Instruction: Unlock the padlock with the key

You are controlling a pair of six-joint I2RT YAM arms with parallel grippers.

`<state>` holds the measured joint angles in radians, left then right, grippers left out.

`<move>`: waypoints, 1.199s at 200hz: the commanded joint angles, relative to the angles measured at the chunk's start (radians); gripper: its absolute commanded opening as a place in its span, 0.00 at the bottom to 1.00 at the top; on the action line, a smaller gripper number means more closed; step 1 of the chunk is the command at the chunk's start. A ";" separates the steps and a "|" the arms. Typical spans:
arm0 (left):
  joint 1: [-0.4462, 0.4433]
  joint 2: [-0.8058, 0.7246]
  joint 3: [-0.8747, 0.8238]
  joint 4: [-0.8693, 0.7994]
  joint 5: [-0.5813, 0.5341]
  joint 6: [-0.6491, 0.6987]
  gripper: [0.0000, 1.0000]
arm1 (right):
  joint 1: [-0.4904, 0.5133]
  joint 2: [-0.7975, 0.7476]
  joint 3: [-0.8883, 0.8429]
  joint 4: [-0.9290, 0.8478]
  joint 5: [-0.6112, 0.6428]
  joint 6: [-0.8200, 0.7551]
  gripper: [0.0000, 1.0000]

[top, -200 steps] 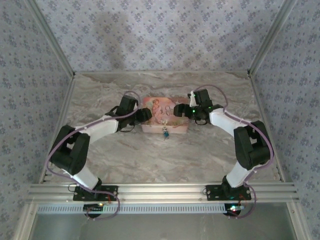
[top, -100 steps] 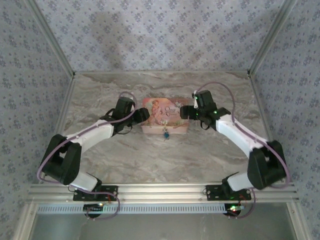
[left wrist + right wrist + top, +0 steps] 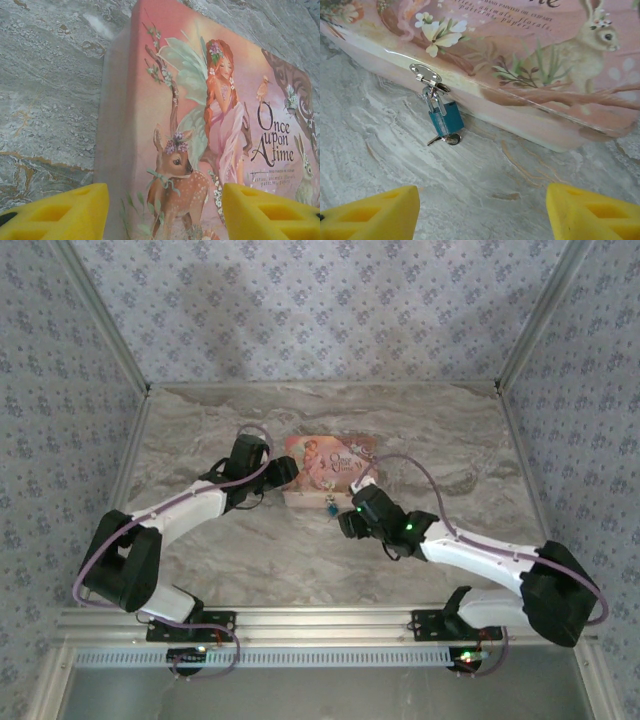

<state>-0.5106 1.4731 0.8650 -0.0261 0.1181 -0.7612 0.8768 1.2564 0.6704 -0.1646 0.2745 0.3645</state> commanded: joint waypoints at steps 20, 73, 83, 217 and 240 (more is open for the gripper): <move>0.002 0.001 0.006 -0.009 0.000 -0.012 0.61 | 0.052 0.127 0.015 0.140 0.062 0.036 0.67; 0.003 0.010 0.020 -0.015 0.002 -0.011 0.61 | 0.087 0.275 0.069 0.184 0.109 0.053 0.65; 0.001 0.012 0.023 -0.015 0.003 -0.012 0.61 | 0.092 0.298 0.081 0.181 0.124 0.052 0.65; 0.008 0.016 0.030 -0.021 0.008 -0.012 0.61 | 0.101 0.475 0.143 0.196 0.152 0.047 0.33; 0.011 0.018 0.031 -0.021 0.008 -0.012 0.61 | 0.104 0.467 0.136 0.189 0.144 0.026 0.24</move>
<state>-0.5102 1.4830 0.8677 -0.0334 0.1188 -0.7616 0.9741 1.7176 0.7959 0.0341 0.4046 0.4042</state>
